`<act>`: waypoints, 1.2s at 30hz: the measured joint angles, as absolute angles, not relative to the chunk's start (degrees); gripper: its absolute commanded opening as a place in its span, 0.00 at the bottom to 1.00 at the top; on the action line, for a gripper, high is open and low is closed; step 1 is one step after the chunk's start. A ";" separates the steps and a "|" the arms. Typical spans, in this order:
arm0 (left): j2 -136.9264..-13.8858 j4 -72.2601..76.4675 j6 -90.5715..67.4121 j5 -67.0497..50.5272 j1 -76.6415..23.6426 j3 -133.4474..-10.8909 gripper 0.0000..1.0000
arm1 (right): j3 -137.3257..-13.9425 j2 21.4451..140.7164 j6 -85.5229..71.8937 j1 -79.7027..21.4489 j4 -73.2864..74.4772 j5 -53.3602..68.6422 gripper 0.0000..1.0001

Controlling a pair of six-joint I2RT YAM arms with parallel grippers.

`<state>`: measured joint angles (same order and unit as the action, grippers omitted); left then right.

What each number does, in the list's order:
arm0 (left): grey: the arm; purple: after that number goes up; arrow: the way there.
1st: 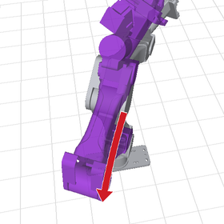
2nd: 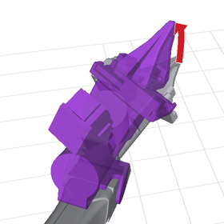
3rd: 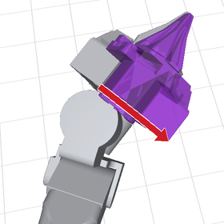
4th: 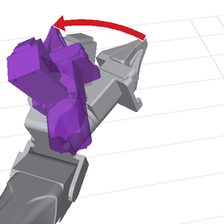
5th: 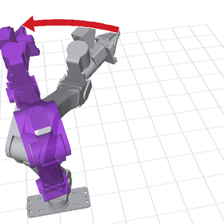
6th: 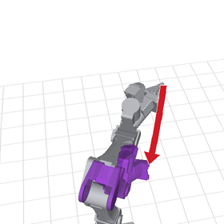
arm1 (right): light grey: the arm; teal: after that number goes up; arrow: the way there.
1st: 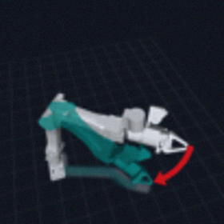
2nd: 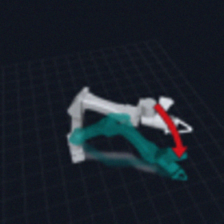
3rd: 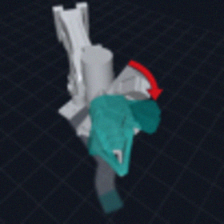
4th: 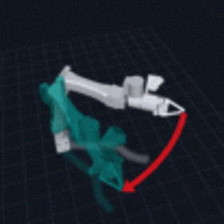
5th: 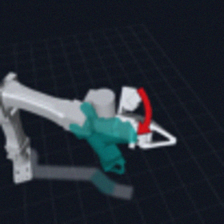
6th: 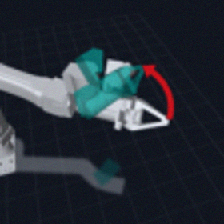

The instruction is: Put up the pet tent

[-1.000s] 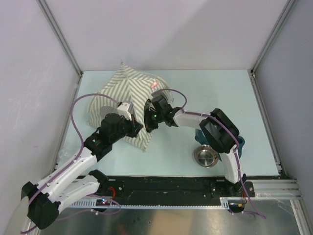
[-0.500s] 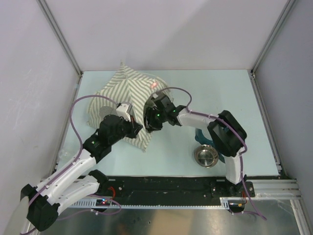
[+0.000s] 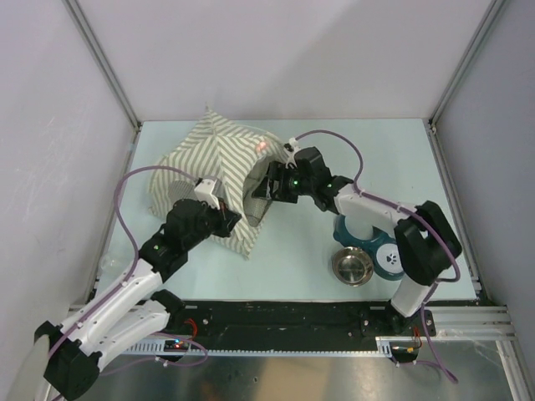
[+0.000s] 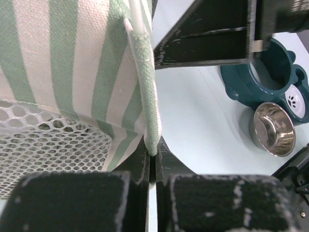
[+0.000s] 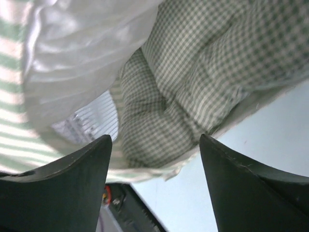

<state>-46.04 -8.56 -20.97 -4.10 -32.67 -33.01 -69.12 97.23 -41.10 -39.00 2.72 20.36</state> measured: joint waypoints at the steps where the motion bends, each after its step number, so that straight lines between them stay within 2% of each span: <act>1: -45.67 -8.43 -21.02 -3.84 -32.60 -32.73 0.00 | -68.73 98.24 -40.62 -38.89 0.67 20.14 0.84; 6: -42.50 -10.50 -21.26 -1.21 -32.51 -31.92 0.00 | -68.25 104.79 -36.03 -40.56 -11.94 17.04 0.88; 16: -36.71 -16.82 -17.65 -2.20 -31.05 -31.92 0.00 | -68.55 116.03 -29.76 -44.80 -38.81 9.96 0.88; 17: -36.64 -16.93 -17.47 -2.39 -30.94 -31.92 0.00 | -68.73 117.12 -29.98 -44.91 -40.82 9.37 0.85; 19: -36.64 -16.95 -17.41 -3.05 -30.59 -31.92 0.00 | -69.04 119.68 -30.96 -45.06 -46.13 7.70 0.69; 22: -36.91 -16.99 -17.41 -3.57 -30.17 -31.97 0.00 | -69.04 122.13 -33.17 -45.19 -52.53 5.37 0.34; 25: -37.87 -17.08 -17.41 -3.97 -29.89 -32.51 0.00 | -69.04 122.58 -34.46 -45.43 -55.53 3.73 0.08; 28: -39.16 -17.32 -17.39 -4.56 -29.56 -33.34 0.00 | -69.04 122.56 -34.30 -46.17 -58.35 1.50 0.01; 36: -41.71 -18.06 -17.26 -4.69 -28.40 -35.27 0.00 | -62.89 118.72 -30.13 -48.90 -60.01 -3.42 0.00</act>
<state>-41.71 -18.06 -17.26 -4.69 -28.40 -35.27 -62.89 118.72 -30.13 -48.90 -60.01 -3.42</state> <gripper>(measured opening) 0.022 0.010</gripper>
